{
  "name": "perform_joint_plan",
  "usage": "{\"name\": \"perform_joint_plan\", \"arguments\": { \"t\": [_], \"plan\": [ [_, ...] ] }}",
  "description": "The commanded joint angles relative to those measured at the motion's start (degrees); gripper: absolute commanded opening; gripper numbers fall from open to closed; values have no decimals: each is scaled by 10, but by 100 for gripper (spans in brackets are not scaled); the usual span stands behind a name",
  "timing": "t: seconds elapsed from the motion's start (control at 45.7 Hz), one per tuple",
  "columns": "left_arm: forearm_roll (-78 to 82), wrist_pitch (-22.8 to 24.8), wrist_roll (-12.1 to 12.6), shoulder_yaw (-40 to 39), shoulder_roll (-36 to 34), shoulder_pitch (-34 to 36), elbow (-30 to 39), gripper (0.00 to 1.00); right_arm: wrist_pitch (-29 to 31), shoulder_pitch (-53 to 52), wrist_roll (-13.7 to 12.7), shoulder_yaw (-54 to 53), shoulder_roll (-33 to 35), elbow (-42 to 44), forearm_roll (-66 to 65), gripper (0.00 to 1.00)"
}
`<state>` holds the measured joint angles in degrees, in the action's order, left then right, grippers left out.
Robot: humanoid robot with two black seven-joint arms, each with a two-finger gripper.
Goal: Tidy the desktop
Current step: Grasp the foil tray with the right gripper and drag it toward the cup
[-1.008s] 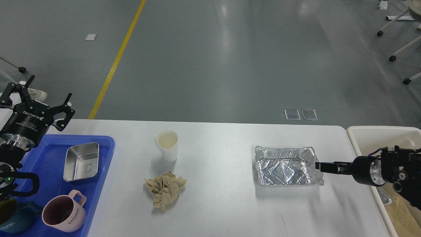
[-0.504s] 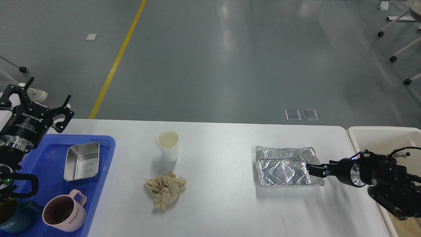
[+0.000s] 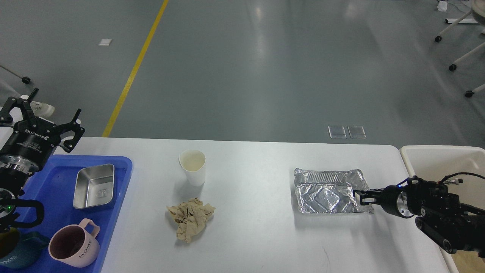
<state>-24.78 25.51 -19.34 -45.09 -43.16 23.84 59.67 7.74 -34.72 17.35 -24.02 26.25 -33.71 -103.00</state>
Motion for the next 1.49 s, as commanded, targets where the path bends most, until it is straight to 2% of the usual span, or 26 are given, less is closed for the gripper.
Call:
{"name": "perform_joint_plan", "arguments": {
  "t": [0.0,0.044,0.066,0.263,0.372,0.504,0.635,0.986,1.205,1.468],
  "plan": [
    [0,0,0,-1,0,1,-1,96,1,0,2,-1,-1,1,3,10],
    [0,0,0,-1,1,1,-2,96,3,0,3,-1,-1,1,7,2],
    [0,0,0,-1,1,1,-2,96,5,0,3,-1,0,1,8,0],
    [0,-1,0,0,1,1,-3,96,8,0,5,-3,-1,-4,30,0],
    [0,-1,0,0,0,1,-3,96,16,-3,34,-3,0,-9,57,0],
    [0,-3,-1,0,-2,1,-3,96,25,-14,42,-5,1,-11,83,0],
    [0,-5,-1,0,-6,1,-3,96,26,-15,67,-6,1,-22,90,0],
    [0,-5,-2,0,-7,0,-3,96,21,-18,67,-16,7,-53,92,0],
    [0,-6,-2,1,-6,0,-3,96,25,-14,62,-25,49,-96,154,0],
    [0,-6,-2,0,-6,0,-3,96,4,5,70,-25,49,-133,163,0]
  ]
}}
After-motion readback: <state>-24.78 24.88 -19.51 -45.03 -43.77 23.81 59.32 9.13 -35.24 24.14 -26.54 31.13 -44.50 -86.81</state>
